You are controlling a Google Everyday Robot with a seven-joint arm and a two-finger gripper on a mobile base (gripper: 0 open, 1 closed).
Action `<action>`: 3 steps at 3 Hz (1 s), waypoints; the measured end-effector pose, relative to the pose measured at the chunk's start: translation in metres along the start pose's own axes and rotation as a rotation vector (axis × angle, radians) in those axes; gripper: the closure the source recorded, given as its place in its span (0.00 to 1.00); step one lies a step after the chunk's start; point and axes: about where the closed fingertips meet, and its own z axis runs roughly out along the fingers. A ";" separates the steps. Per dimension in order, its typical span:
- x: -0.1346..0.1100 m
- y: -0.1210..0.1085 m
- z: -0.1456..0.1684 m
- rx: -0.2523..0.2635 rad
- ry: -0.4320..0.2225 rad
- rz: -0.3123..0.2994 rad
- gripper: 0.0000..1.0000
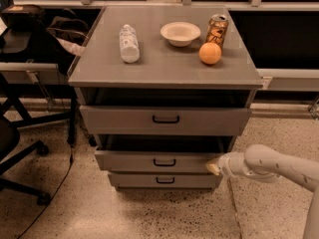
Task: Close middle drawer
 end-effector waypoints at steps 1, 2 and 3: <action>-0.014 -0.008 0.000 0.025 -0.006 -0.021 0.06; -0.013 -0.002 -0.001 0.028 -0.008 -0.025 0.00; -0.011 -0.001 -0.001 0.027 -0.010 -0.023 0.00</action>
Offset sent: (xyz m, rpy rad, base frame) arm 0.0412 0.0035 0.0174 -0.0433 -0.0676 -0.0032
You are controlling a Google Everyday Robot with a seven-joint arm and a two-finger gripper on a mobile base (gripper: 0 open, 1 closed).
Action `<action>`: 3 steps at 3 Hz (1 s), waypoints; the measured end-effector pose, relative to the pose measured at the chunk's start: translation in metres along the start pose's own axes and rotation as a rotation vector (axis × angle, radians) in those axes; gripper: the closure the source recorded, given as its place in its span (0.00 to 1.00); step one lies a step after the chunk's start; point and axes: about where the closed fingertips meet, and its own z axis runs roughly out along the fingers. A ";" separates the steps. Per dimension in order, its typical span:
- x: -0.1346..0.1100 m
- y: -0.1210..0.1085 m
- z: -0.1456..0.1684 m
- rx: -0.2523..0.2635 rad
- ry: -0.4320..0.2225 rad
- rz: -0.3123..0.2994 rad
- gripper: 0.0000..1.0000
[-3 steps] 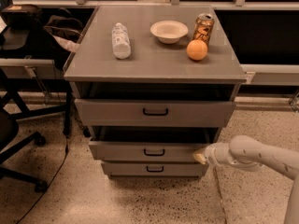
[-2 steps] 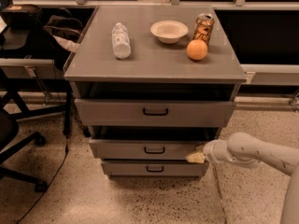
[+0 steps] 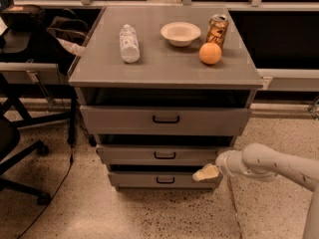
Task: Close middle drawer
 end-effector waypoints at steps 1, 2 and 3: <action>0.031 0.010 -0.016 0.015 -0.013 0.060 0.00; 0.047 0.015 -0.027 0.033 -0.019 0.094 0.00; 0.048 0.016 -0.027 0.033 -0.018 0.095 0.00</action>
Offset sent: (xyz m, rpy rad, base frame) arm -0.0727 -0.0358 -0.0082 0.0449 0.0071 -0.1453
